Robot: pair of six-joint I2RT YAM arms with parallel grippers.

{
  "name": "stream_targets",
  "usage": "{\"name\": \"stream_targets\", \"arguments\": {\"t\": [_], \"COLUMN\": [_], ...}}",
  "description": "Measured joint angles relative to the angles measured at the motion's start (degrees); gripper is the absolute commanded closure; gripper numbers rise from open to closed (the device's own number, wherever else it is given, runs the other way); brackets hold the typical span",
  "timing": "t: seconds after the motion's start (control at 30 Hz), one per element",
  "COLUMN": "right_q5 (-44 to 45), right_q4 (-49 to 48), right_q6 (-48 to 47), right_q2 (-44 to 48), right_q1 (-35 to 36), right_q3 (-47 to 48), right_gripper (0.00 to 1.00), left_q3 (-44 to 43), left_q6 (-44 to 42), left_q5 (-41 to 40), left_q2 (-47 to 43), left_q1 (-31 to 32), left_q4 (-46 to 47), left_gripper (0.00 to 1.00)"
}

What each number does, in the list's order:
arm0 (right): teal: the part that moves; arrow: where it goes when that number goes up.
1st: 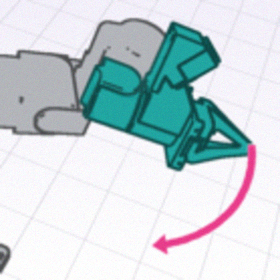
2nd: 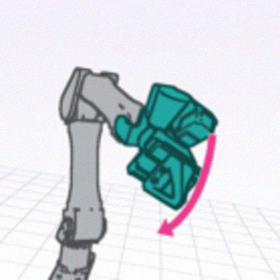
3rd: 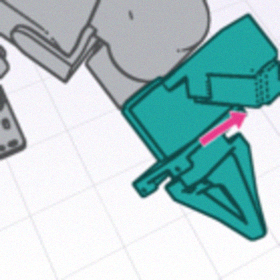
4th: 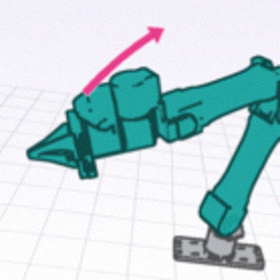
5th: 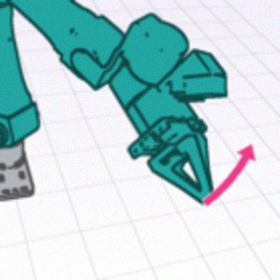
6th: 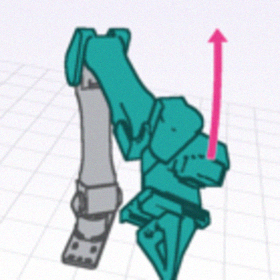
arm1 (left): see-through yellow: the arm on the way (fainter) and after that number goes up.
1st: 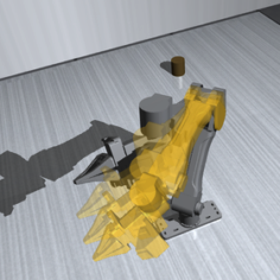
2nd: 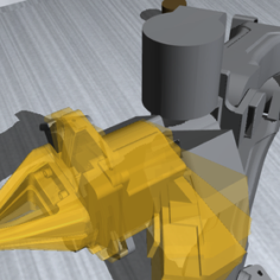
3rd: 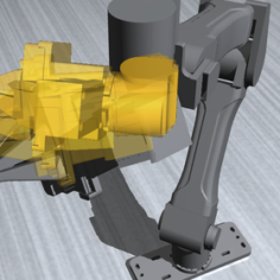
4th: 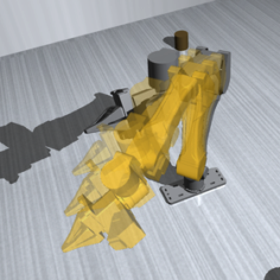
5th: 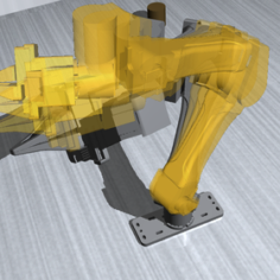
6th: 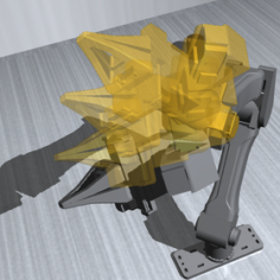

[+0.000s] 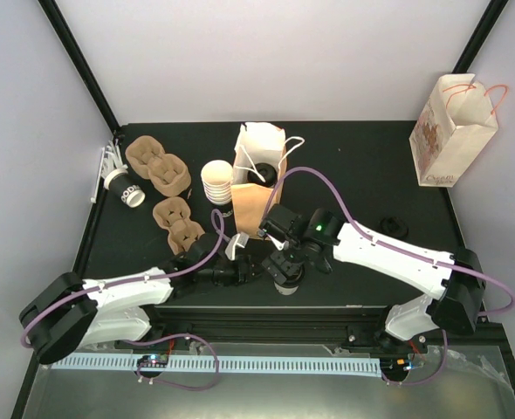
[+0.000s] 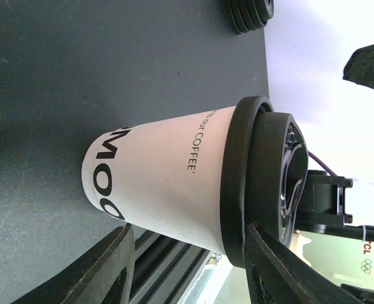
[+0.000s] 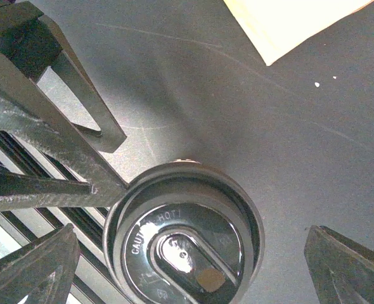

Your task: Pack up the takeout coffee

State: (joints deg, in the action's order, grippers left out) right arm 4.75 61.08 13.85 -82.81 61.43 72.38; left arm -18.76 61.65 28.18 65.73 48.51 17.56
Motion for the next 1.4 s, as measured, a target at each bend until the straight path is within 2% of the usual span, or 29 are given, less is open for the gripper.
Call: {"name": "stream_targets", "arguments": {"t": [0.43, 0.93, 1.13, 1.4], "right_q5": [0.6, -2.1, 1.0, 0.2], "right_q4": [1.7, -0.7, -1.7, -7.3], "right_q6": [0.0, 2.4, 8.2, 13.3], "right_q2": [5.6, 12.0, 13.4, 21.9], "right_q1": [-0.2, -5.8, -6.4, -8.3], "right_q3": [1.7, 1.4, 1.6, -8.1], "right_gripper": [0.00, 0.00, 0.00, 0.00], "left_q3": [-2.0, -3.7, -9.1, -18.1], "left_q6": [-1.8, -4.0, -7.4, -12.1], "left_q5": [-2.3, -5.0, -6.4, -5.0], "left_q2": [-4.8, -9.4, -13.5, -14.6], "left_q1": [0.0, 0.0, -0.1, 0.0], "left_q4": [-6.8, -15.1, -24.4, -32.0], "left_gripper": [0.48, 0.45, 0.49, 0.52]}}
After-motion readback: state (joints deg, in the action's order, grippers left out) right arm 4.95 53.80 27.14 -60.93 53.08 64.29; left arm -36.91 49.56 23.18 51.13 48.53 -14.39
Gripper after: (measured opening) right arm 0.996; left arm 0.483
